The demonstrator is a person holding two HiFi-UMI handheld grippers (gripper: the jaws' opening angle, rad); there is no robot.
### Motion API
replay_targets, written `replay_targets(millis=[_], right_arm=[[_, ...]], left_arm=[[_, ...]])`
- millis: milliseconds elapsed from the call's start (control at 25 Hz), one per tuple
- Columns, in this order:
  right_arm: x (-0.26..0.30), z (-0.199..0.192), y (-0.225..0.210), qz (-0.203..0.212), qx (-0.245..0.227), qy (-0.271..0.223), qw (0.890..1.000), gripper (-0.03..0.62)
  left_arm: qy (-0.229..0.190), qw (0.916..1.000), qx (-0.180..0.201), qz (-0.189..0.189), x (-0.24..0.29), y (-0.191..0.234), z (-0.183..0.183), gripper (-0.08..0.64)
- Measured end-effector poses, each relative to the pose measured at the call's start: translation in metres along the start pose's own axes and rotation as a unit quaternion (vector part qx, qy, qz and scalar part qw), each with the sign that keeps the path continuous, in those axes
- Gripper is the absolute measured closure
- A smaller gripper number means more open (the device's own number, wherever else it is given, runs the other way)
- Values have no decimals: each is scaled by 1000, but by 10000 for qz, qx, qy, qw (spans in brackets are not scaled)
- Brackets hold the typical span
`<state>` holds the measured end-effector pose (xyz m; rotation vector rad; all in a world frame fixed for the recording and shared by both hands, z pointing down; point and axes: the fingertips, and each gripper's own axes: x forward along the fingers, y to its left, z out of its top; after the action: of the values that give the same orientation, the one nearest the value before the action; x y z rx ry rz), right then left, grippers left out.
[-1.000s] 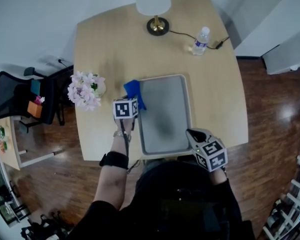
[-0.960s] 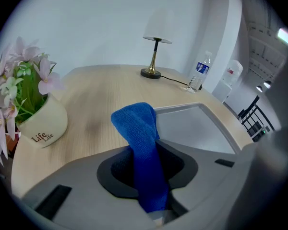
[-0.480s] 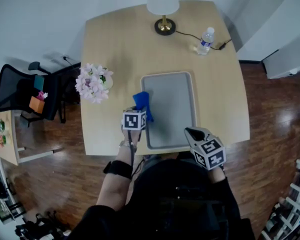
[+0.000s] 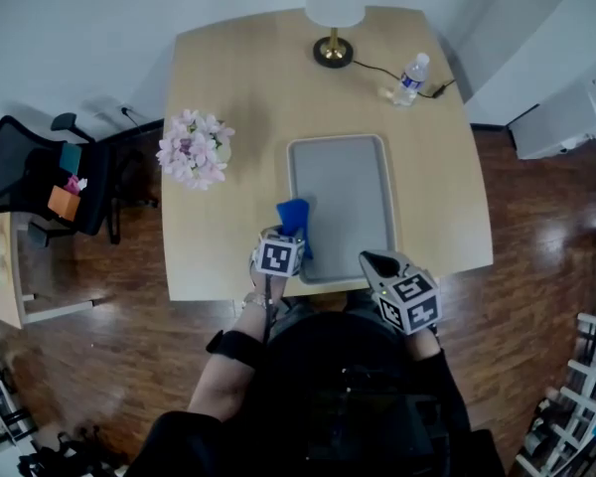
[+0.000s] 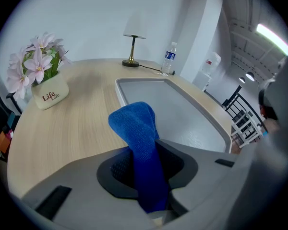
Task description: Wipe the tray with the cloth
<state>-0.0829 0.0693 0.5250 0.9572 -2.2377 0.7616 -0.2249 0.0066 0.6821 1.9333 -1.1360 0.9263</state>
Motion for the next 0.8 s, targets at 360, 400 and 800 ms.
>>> replay_targets(millis=[360, 400, 800], right_arm=[[-7, -52, 54, -253, 378, 170, 9988, 586], [-9, -58, 55, -259, 419, 187, 9986, 586], [-36, -46, 19, -241, 143, -81, 9996, 586]], left_arm=[[163, 9983, 359, -432, -14, -17, -36, 457], [155, 9981, 396, -445, -16, -20, -38, 457], [233, 9994, 161, -191, -30, -39, -76, 457]])
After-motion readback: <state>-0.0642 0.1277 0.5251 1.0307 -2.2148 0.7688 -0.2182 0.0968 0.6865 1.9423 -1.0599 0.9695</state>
